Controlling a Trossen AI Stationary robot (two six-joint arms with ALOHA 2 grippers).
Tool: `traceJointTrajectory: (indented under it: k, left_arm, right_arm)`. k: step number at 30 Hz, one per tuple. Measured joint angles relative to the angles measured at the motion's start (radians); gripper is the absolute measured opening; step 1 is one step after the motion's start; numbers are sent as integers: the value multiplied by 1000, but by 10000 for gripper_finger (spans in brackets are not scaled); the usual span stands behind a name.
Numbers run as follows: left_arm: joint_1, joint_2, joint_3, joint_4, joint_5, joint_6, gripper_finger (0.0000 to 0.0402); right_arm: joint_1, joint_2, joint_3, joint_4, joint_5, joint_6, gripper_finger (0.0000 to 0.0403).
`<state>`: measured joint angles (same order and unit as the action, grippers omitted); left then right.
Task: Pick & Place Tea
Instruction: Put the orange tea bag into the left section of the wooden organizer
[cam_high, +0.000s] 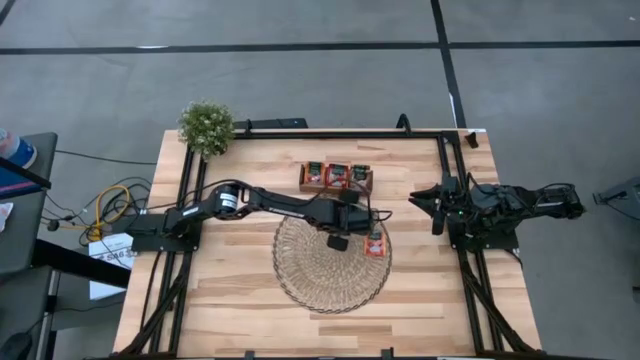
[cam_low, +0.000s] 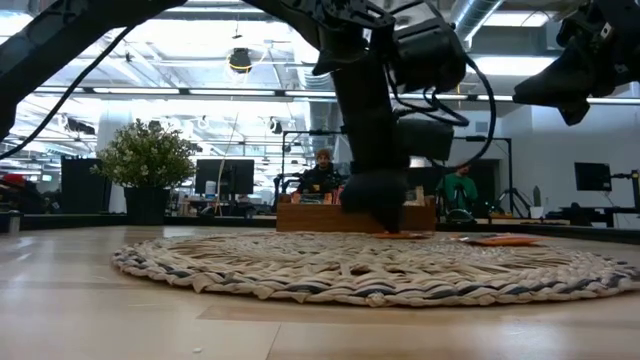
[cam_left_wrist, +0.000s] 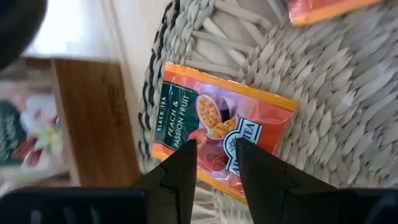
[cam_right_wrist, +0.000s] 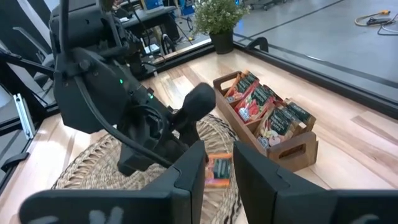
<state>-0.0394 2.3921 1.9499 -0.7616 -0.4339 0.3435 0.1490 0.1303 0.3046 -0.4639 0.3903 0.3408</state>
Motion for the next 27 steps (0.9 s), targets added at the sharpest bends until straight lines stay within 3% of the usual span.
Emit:
traceJointTrajectory:
  k: [7,27]
  left_arm:
    - [-22,-2,-1,-119,-137,3,110]
    - [-65,-7,-2,-178,-103,-18,110]
  right_arm:
    - [0,0,0,0,0,0,77]
    - [0,0,0,1,0,0,77]
